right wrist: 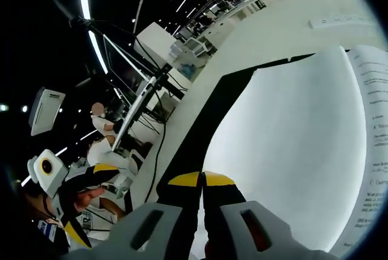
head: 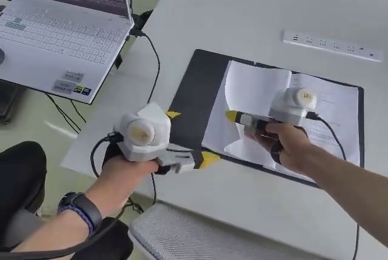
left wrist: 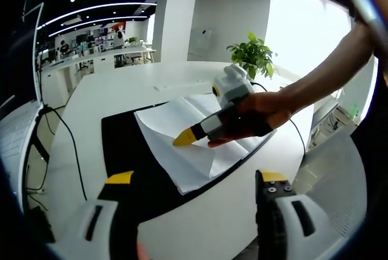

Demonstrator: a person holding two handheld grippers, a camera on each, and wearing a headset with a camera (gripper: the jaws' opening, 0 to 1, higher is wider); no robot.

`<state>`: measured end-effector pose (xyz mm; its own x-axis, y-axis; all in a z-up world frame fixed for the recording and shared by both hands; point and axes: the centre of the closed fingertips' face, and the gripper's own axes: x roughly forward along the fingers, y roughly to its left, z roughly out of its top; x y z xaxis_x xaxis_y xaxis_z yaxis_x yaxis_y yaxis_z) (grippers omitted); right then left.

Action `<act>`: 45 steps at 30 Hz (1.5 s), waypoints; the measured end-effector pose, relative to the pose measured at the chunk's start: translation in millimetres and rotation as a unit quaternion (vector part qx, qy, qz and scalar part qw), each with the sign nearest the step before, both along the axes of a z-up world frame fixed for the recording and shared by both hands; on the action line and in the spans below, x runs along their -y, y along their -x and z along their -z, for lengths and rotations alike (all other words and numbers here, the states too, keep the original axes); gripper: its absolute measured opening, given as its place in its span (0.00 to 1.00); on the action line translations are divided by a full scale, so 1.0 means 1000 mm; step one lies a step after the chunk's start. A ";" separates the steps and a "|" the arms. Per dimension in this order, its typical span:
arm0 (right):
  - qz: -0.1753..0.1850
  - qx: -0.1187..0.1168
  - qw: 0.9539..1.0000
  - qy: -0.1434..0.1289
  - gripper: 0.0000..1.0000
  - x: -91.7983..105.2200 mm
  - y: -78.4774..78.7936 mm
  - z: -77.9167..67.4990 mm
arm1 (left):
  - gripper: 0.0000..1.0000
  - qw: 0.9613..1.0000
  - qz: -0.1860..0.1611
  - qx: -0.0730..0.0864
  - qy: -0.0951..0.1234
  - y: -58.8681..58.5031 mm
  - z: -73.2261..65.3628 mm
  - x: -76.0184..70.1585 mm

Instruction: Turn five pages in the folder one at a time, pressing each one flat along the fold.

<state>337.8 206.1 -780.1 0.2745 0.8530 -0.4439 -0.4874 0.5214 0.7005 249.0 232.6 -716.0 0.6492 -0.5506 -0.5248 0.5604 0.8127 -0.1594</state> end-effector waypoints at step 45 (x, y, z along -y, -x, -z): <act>-0.024 0.033 0.999 -0.006 0.20 0.036 0.012 -0.030 | 0.72 1.000 0.014 0.002 -0.013 -0.023 -0.005 0.014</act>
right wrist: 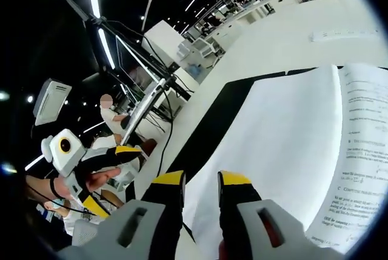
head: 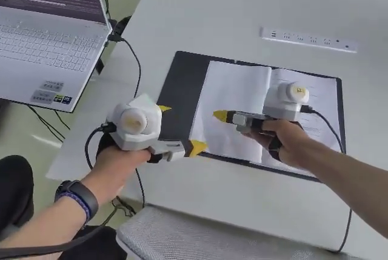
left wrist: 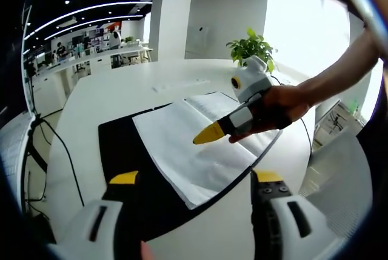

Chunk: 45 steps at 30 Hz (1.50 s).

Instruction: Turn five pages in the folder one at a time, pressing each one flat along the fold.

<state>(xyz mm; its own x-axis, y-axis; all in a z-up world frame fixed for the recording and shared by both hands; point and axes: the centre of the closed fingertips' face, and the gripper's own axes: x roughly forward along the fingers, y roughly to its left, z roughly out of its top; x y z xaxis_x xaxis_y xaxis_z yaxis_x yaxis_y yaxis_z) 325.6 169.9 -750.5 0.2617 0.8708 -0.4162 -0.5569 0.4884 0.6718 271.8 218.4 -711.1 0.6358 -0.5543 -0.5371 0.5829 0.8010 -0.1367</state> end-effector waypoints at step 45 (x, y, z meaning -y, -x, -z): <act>0.090 0.053 0.994 0.015 0.21 0.133 0.033 -0.034 | 0.41 0.995 0.033 -0.041 -0.080 -0.023 0.094 0.032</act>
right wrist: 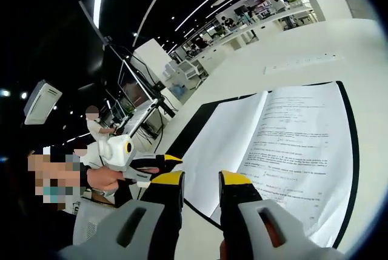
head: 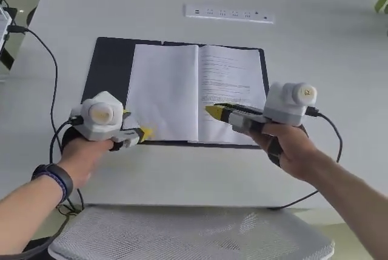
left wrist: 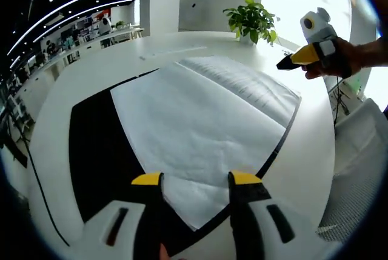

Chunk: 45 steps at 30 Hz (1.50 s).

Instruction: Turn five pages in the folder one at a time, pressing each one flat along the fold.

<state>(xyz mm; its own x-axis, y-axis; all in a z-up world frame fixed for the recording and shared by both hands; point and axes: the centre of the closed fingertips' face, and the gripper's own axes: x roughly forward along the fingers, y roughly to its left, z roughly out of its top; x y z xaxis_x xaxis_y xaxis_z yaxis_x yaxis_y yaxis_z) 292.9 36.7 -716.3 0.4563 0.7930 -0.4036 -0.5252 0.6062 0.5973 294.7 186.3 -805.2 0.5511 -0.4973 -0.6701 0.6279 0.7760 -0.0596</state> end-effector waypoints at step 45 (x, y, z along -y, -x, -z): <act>0.005 -0.064 0.997 -0.039 0.13 -0.048 -0.120 0.054 | 0.41 0.999 -0.028 -0.013 0.028 -0.006 0.000 -0.003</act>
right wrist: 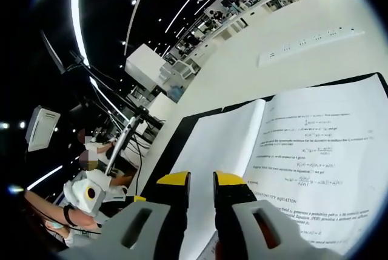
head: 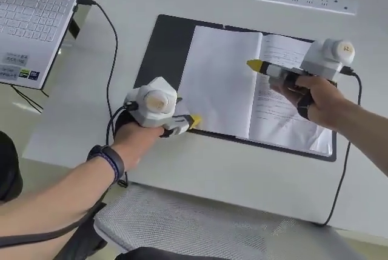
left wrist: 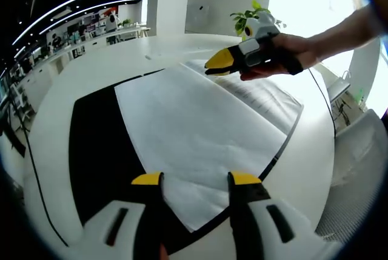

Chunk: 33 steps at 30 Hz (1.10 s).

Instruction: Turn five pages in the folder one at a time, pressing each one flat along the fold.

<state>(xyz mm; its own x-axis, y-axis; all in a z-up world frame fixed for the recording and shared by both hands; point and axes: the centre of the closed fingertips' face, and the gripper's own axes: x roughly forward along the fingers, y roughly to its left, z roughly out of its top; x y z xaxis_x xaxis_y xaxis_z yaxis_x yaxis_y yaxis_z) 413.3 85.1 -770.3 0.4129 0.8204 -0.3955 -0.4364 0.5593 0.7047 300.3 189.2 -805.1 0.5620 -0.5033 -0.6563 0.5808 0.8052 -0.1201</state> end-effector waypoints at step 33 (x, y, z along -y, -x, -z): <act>0.034 -0.019 0.999 -0.024 0.00 -0.001 -0.026 0.013 | 0.39 1.000 -0.015 -0.004 0.006 0.001 -0.008 0.000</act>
<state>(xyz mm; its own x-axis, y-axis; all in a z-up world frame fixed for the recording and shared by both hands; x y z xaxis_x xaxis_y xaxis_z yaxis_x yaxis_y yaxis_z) 439.7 85.8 -783.6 0.4530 0.8097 -0.3732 -0.3705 0.5517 0.7472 299.2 188.8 -797.0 0.5722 -0.4944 -0.6544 0.5552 0.8207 -0.1346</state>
